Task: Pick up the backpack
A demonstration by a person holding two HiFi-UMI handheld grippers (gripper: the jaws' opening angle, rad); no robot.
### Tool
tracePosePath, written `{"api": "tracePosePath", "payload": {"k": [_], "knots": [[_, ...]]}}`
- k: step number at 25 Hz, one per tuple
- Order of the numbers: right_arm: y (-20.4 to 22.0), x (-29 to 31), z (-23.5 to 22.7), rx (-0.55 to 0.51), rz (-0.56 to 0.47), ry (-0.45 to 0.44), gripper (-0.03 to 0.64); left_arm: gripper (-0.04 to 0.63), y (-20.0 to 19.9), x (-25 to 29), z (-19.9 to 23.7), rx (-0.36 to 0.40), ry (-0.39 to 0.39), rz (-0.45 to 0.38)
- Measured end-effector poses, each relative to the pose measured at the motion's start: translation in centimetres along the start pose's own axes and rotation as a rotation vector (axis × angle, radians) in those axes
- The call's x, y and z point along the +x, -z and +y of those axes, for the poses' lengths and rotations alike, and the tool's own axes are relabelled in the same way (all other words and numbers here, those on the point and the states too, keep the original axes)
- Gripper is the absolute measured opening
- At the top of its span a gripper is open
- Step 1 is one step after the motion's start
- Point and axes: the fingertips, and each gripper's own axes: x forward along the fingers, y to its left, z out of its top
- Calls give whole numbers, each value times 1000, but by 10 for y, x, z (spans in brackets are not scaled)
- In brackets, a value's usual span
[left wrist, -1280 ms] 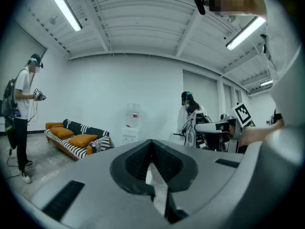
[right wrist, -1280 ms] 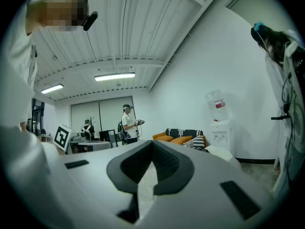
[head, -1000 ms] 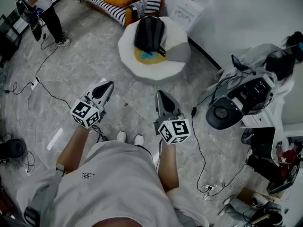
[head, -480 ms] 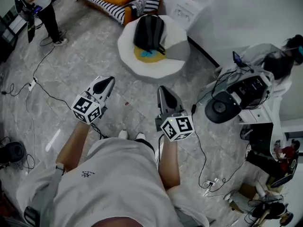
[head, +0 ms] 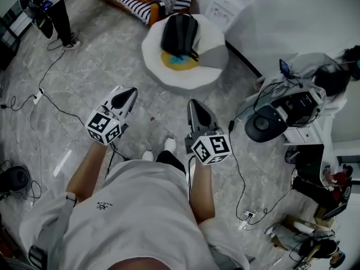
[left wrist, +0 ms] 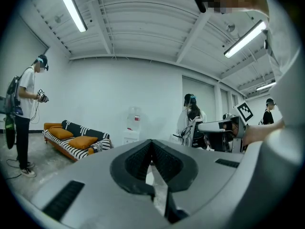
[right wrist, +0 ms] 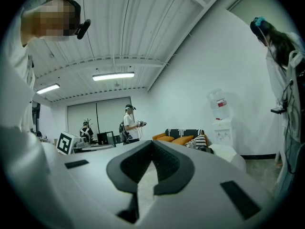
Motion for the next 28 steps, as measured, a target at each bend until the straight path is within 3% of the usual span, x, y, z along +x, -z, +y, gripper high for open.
{"api": "tracePosePath", "payload": {"k": [12,20,28], "knots": [[-1,22,-14,19,-7,-22,8,3,5,16,5,2,12,15],[-2,59,-50,45,-1,-45,6,3,2,53,26,21,-7,27],[-17,101,-119,56,9,-55,6,3,-9,130,45,8,-17,27]]}}
